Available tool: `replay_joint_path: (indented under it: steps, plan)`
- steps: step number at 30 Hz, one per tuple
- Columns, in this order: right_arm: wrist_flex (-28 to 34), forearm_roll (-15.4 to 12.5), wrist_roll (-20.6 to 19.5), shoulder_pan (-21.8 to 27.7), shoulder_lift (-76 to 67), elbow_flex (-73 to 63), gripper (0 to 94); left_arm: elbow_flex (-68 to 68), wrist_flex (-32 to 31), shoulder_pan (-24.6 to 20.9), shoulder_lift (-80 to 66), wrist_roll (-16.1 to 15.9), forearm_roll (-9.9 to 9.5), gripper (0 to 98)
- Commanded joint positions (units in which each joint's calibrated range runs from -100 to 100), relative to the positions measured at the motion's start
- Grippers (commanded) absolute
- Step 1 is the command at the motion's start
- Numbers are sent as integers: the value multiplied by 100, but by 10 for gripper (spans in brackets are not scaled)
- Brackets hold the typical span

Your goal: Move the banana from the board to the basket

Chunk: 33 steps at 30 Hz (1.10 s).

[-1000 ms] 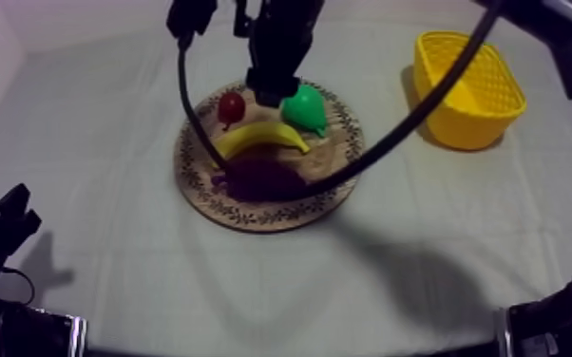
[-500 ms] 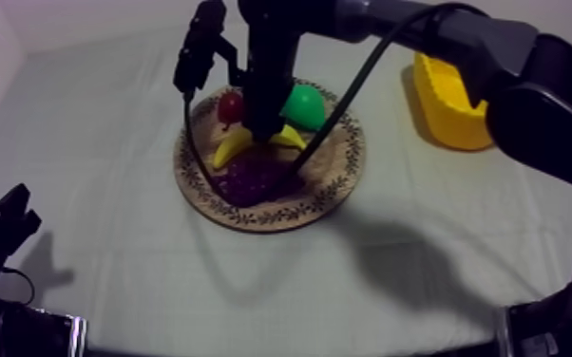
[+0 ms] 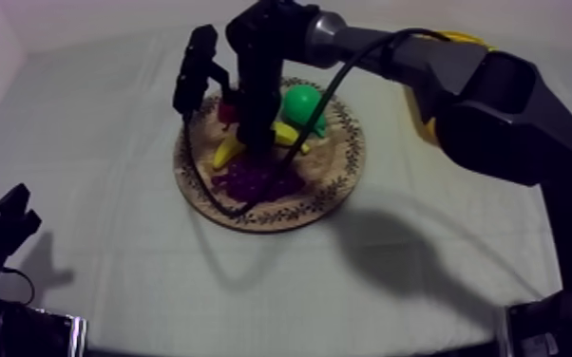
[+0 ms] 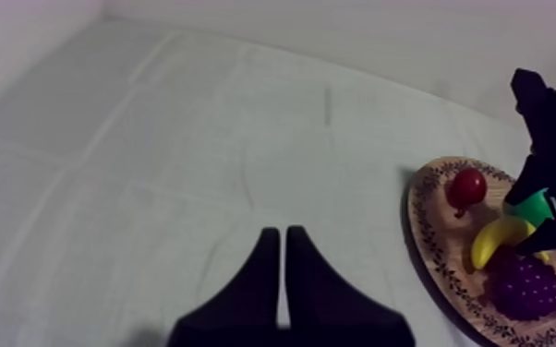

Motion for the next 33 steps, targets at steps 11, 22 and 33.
replay_joint_path:
  steps: [11,22,33]
  plan:
    - [-84,28,25,22,347,-235,511,1,0,2,0,0,0,0]
    - [-130,0,15,40,229,-207,102,1,0,2,0,0,0,0]
    - [-64,10,32,100,-821,472,56,1,0,2,0,0,0,0]
